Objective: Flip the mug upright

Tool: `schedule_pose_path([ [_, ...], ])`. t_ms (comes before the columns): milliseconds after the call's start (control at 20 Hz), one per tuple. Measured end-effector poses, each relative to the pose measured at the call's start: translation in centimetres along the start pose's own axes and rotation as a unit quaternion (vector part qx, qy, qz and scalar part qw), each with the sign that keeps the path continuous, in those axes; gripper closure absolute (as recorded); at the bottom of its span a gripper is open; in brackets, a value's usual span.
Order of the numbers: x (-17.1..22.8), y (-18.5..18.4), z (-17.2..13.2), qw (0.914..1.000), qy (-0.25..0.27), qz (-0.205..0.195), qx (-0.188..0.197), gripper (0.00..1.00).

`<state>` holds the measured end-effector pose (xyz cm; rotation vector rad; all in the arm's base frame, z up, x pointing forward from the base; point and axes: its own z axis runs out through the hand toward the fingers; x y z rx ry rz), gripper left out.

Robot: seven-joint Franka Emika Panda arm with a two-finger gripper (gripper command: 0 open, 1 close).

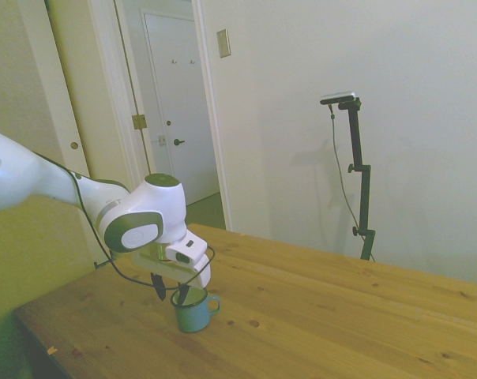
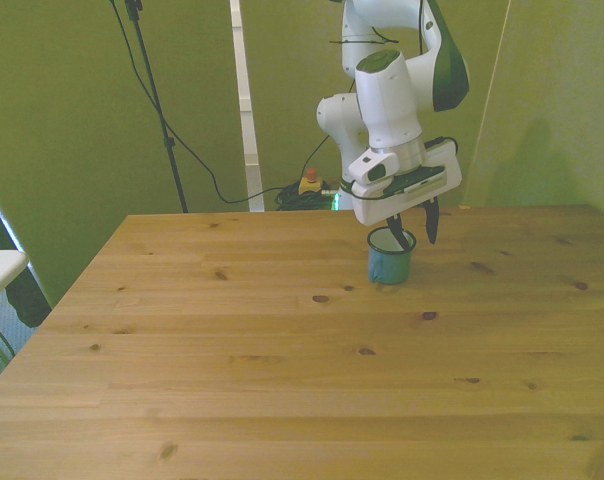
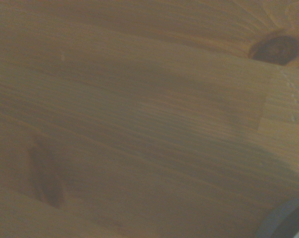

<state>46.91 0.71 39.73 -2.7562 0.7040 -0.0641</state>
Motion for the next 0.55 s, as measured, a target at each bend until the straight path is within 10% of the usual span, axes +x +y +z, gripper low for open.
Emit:
schedule_pose_path([
  [550,-13.1,-5.7,-4.3,0.9989,0.013,-0.044,-0.008,0.00],
])
